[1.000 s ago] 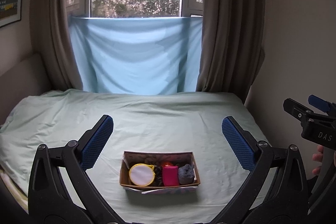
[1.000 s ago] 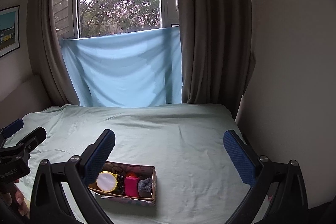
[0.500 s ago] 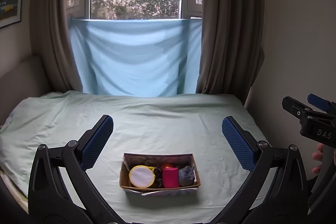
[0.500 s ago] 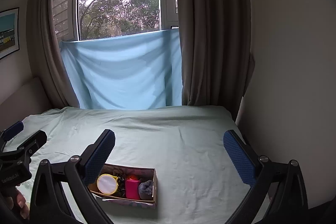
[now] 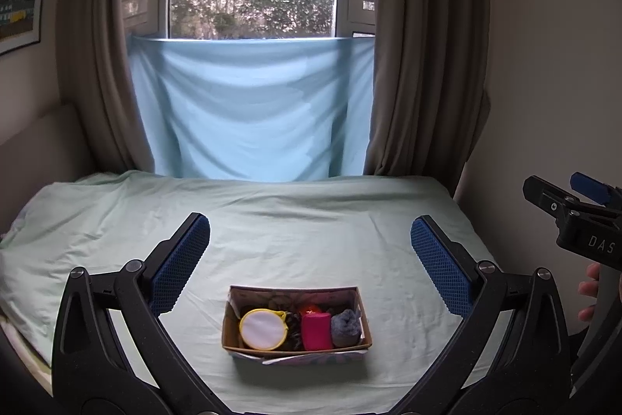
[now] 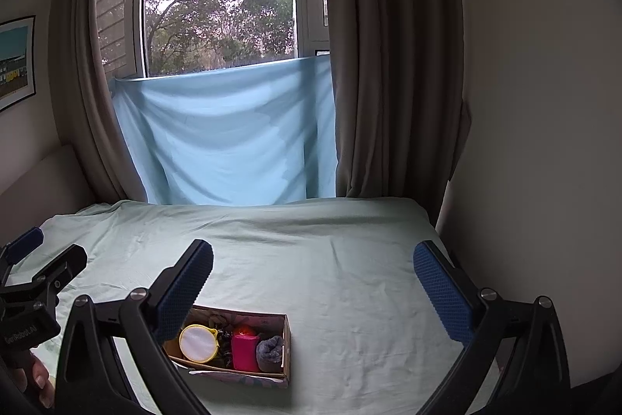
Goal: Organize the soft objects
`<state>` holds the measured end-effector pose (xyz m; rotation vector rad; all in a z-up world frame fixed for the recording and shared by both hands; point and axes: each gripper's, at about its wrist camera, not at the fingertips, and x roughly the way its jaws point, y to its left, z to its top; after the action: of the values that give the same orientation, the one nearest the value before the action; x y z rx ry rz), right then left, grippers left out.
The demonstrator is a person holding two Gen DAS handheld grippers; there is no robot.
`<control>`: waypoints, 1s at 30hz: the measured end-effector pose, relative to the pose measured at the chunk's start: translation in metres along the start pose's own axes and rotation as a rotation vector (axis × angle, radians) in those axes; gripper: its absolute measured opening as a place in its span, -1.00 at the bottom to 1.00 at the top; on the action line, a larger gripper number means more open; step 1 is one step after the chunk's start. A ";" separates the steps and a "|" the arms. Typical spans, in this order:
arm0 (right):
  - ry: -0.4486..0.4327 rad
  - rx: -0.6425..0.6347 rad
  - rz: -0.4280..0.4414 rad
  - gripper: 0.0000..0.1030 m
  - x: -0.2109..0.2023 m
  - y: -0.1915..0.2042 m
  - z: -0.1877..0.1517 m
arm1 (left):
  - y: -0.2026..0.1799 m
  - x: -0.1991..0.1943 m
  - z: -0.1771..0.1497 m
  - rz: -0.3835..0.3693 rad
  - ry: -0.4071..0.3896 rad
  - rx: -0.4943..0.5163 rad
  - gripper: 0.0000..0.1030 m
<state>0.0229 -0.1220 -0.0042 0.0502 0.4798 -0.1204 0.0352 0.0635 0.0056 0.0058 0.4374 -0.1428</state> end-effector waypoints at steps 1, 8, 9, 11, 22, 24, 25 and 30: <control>0.000 0.001 -0.001 0.99 0.000 0.000 0.001 | 0.000 -0.001 0.000 0.001 -0.003 0.001 1.00; -0.004 0.007 -0.010 0.99 0.001 -0.002 0.003 | -0.003 0.000 -0.001 0.008 -0.005 0.011 1.00; -0.004 0.006 -0.012 0.99 0.001 -0.002 0.003 | -0.003 0.001 -0.001 0.010 -0.003 0.012 1.00; -0.004 0.010 -0.014 0.99 0.001 -0.003 0.002 | -0.004 0.002 -0.001 0.011 -0.002 0.012 1.00; 0.001 0.005 -0.018 0.99 0.003 -0.003 0.003 | -0.007 0.005 0.001 0.002 -0.012 0.011 1.00; 0.001 0.008 -0.018 0.99 0.003 -0.003 0.003 | -0.007 0.005 0.003 0.004 -0.016 0.014 1.00; 0.000 0.009 -0.018 0.99 0.004 -0.003 0.003 | -0.007 0.005 0.003 0.006 -0.019 0.014 1.00; 0.006 0.004 -0.016 0.99 0.006 -0.003 0.002 | -0.009 0.005 0.001 0.026 -0.029 0.023 1.00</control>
<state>0.0286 -0.1257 -0.0052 0.0506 0.4857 -0.1375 0.0386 0.0540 0.0042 0.0317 0.4067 -0.1222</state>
